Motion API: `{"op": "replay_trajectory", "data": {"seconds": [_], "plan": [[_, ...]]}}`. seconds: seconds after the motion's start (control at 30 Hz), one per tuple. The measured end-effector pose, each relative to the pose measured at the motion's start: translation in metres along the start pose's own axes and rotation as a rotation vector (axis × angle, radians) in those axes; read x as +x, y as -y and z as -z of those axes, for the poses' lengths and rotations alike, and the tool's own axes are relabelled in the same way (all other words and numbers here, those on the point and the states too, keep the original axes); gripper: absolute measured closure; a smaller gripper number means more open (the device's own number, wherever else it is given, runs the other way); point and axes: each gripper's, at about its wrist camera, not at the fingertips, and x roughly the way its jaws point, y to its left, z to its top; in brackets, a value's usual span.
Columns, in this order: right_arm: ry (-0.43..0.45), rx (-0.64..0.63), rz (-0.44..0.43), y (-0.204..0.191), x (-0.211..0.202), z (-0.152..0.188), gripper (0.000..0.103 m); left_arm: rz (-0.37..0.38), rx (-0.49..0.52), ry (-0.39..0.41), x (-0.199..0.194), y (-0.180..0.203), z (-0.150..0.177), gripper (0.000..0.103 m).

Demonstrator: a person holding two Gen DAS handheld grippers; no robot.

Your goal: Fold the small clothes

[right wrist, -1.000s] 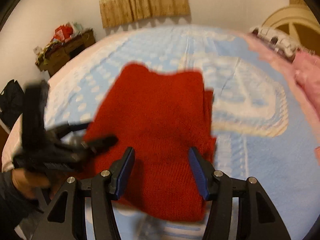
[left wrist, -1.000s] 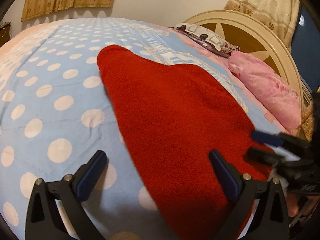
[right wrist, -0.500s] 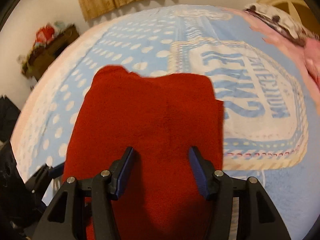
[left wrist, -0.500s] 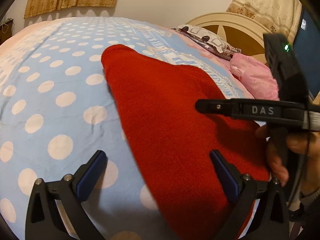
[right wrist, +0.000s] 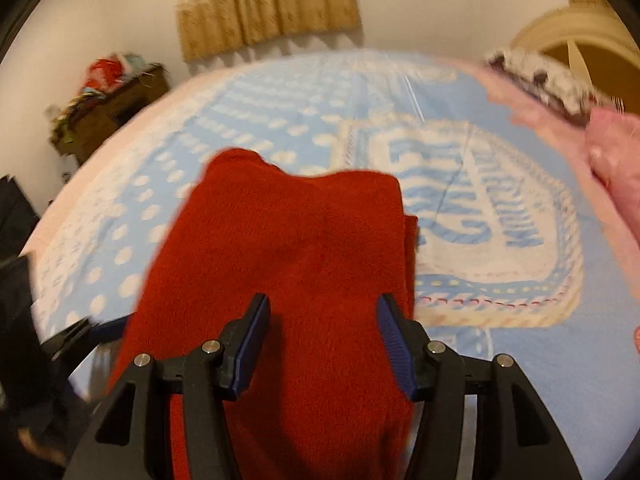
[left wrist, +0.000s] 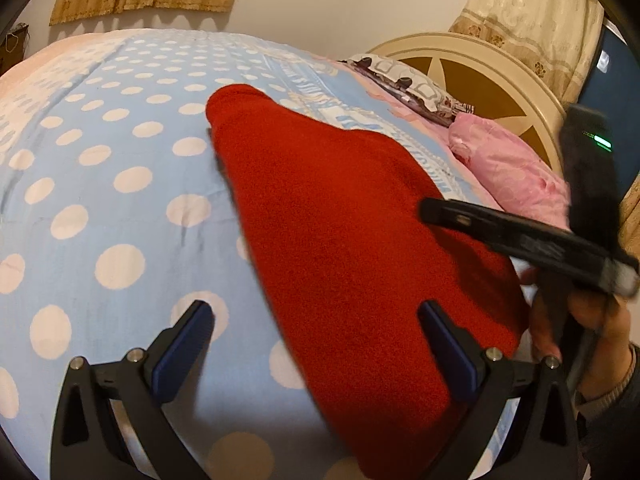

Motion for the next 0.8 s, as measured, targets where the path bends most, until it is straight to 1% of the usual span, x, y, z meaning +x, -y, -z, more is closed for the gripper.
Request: {"op": "replay_trajectory", "data": {"seconds": [0.03,0.1,0.17,0.2,0.27,0.3,0.4,0.47,0.57,0.63,0.7,0.73,0.77,0.8], "plan": [[0.007,-0.025,0.011,-0.004,-0.008,0.006,0.047,0.004,-0.002,-0.001,0.0,0.0,0.0,0.0],[-0.018,-0.048,0.041,-0.004,-0.012,0.017,0.057,0.005,0.003,-0.003,0.001,0.001,0.0,0.0],[-0.045,-0.046,0.05,0.007,-0.007,0.028,0.059,0.005,0.012,-0.008,0.0,0.003,0.001,0.0],[-0.043,-0.03,0.047,0.015,-0.006,0.031,0.059,0.008,0.018,-0.011,0.0,0.005,0.002,0.0],[-0.053,0.046,-0.006,0.032,-0.006,0.032,0.059,0.007,0.04,-0.02,-0.001,0.01,0.006,0.0],[-0.058,0.065,-0.021,0.036,-0.006,0.032,0.059,0.005,0.052,-0.026,-0.001,0.013,0.008,0.0],[-0.038,0.046,-0.024,0.03,-0.013,0.03,0.059,-0.013,0.061,-0.026,-0.002,0.016,0.01,0.0],[-0.023,0.046,-0.053,0.03,-0.017,0.025,0.058,-0.017,0.057,-0.03,-0.002,0.014,0.01,0.0],[-0.013,0.109,-0.112,0.046,-0.016,0.009,0.058,-0.023,0.061,-0.031,-0.001,0.013,0.009,0.0],[-0.026,0.164,-0.143,0.059,-0.008,0.002,0.058,-0.023,0.061,-0.031,-0.001,0.013,0.009,0.0],[-0.101,0.178,-0.173,0.063,0.012,0.006,0.058,-0.023,0.061,-0.031,-0.001,0.013,0.009,0.0],[-0.123,0.166,-0.178,0.061,0.019,0.01,0.058,-0.022,0.061,-0.031,-0.001,0.013,0.009,0.0],[-0.107,0.152,-0.172,0.059,0.019,0.014,0.055,-0.023,0.061,-0.031,-0.001,0.013,0.009,0.0],[-0.089,0.152,-0.162,0.058,0.018,0.017,0.055,-0.022,0.061,-0.031,-0.001,0.013,0.01,0.0]]}}
